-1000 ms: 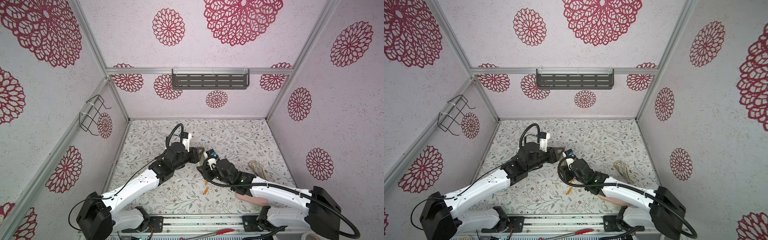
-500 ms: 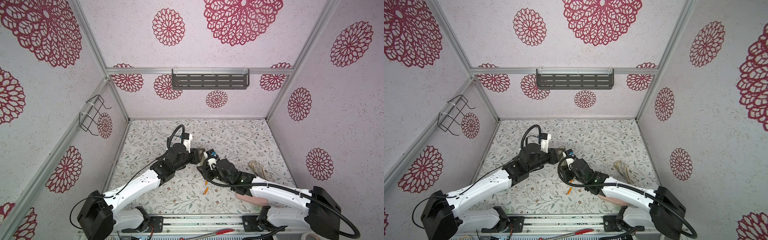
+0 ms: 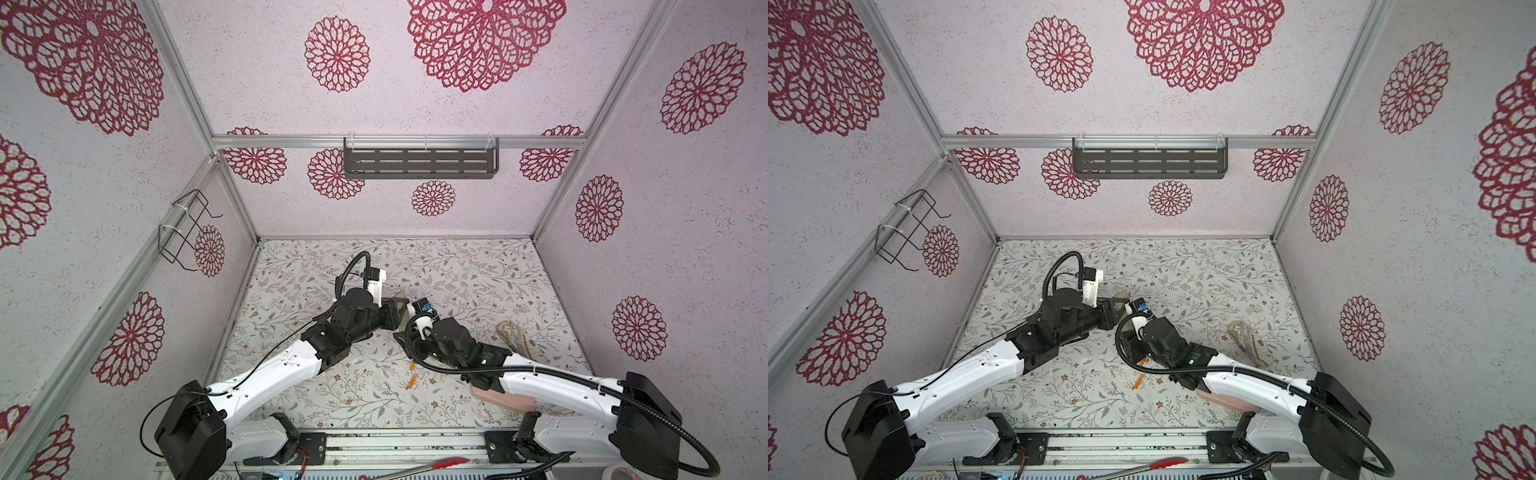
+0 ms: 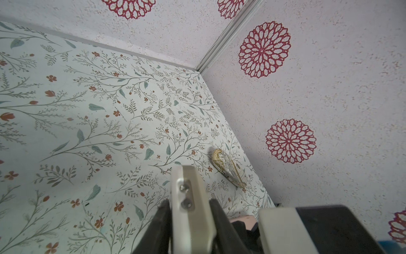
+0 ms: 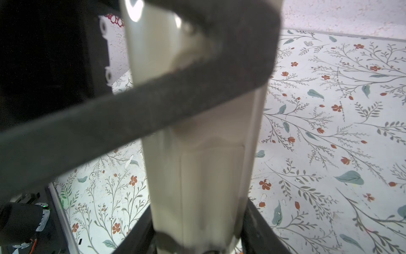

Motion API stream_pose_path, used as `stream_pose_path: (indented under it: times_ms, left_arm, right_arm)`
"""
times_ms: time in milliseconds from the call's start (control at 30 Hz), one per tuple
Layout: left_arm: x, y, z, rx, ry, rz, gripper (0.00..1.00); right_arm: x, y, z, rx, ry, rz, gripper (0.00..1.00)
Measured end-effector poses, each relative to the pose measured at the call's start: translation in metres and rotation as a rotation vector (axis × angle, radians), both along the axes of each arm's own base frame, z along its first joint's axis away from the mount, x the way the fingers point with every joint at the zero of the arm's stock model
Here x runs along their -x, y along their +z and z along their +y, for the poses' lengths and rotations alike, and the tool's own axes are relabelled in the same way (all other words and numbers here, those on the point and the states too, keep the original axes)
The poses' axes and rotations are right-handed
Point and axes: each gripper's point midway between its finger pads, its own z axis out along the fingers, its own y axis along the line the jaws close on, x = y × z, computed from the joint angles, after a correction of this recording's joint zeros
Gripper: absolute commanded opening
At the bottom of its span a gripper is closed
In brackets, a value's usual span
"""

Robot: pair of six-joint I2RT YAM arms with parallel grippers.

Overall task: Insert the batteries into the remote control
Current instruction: 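Open the right gripper and pull it back while the left holds the remote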

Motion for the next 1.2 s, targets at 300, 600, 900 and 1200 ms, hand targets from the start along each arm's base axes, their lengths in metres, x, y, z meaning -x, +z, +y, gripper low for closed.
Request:
stream_pose_path:
  times_ms: [300,600,900,1200]
  left_arm:
    - [-0.001,-0.005,0.003,-0.024,0.012,-0.005,0.07]
    - [0.003,-0.004,0.010,-0.047,-0.019,-0.006,0.00]
    - [0.008,0.012,0.030,-0.015,-0.085,-0.023,0.00]
    - [0.029,0.012,0.037,-0.001,-0.188,-0.012,0.00]
  right_arm:
    - [0.001,-0.002,0.001,0.005,0.007,0.002,0.21]
    - [0.010,0.002,0.005,0.003,0.066,-0.030,0.76]
    - [0.034,0.022,-0.014,0.014,0.179,-0.176,0.91]
    - [0.054,0.026,-0.027,0.117,0.323,-0.340,0.91]
